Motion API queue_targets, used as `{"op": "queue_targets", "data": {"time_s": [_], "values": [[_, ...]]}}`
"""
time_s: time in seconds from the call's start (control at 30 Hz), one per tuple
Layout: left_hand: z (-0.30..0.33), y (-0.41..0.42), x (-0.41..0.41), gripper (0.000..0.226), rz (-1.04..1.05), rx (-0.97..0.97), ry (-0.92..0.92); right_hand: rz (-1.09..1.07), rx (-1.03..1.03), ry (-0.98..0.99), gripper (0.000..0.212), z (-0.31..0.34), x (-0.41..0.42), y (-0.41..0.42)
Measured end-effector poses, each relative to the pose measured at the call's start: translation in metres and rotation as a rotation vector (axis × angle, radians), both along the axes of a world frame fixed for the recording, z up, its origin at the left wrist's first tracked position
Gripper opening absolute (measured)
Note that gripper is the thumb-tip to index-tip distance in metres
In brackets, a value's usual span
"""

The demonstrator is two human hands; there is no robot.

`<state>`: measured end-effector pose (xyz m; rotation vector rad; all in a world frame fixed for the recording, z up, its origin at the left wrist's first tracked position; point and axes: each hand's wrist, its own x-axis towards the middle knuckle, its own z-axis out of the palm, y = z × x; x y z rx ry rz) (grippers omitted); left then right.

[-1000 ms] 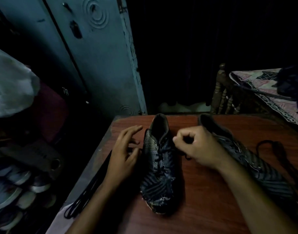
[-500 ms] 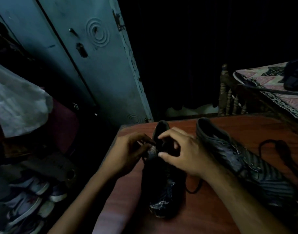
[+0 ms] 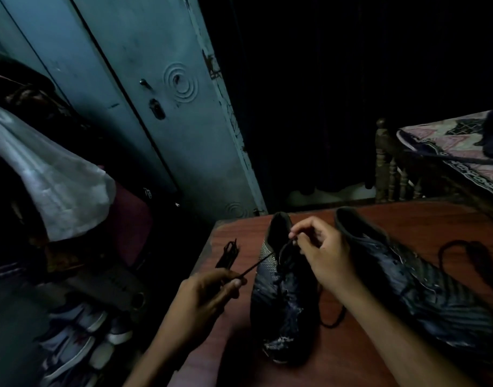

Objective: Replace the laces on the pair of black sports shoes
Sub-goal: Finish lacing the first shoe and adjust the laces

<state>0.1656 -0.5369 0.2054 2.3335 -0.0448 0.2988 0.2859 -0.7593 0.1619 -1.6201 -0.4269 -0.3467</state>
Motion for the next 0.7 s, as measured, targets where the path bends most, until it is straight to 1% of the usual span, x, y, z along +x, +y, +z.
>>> {"op": "queue_targets", "data": {"time_s": [0.07,0.1,0.17,0.23,0.3,0.33,0.43,0.5,0.53,0.57,0.63,0.7], "values": [[-0.001,-0.001,0.002,0.011,0.006,0.048,-0.043,-0.02,0.04,0.048,0.02,0.0,0.003,-0.001],[-0.001,-0.003,0.004,0.011,-0.004,0.073,-0.069,-0.017,0.025,0.018,0.024,0.001,0.001,-0.002],[0.004,-0.01,0.011,0.012,-0.037,0.122,-0.124,0.055,-0.108,-0.125,0.028,0.009,-0.01,-0.001],[0.01,-0.02,0.019,0.008,-0.066,0.173,-0.173,0.206,-0.271,-0.244,0.03,0.011,-0.02,0.004],[0.016,-0.029,0.028,0.012,-0.057,0.236,-0.231,0.29,-0.329,-0.26,0.03,0.01,-0.022,0.01],[0.018,-0.031,0.032,0.014,-0.04,0.262,-0.247,0.273,-0.309,-0.268,0.025,0.01,-0.021,0.01],[0.014,-0.034,0.043,0.019,-0.029,0.222,-0.243,0.133,-0.152,-0.263,0.011,0.014,-0.009,0.001],[0.005,-0.033,0.044,0.016,-0.027,0.159,-0.257,0.048,0.018,-0.183,0.011,0.019,0.0,-0.007],[-0.004,-0.03,0.044,0.013,-0.023,0.101,-0.259,0.029,0.133,-0.128,0.013,0.02,0.003,-0.009],[-0.012,-0.025,0.045,0.014,-0.012,0.05,-0.253,0.023,0.267,-0.07,0.016,0.021,0.004,-0.01],[-0.03,-0.018,0.044,0.027,0.005,0.006,-0.247,0.028,0.507,0.031,0.023,0.027,0.005,-0.014],[-0.042,-0.014,0.04,0.044,0.015,0.021,-0.259,0.052,0.648,0.077,0.029,0.032,0.003,-0.018]]}}
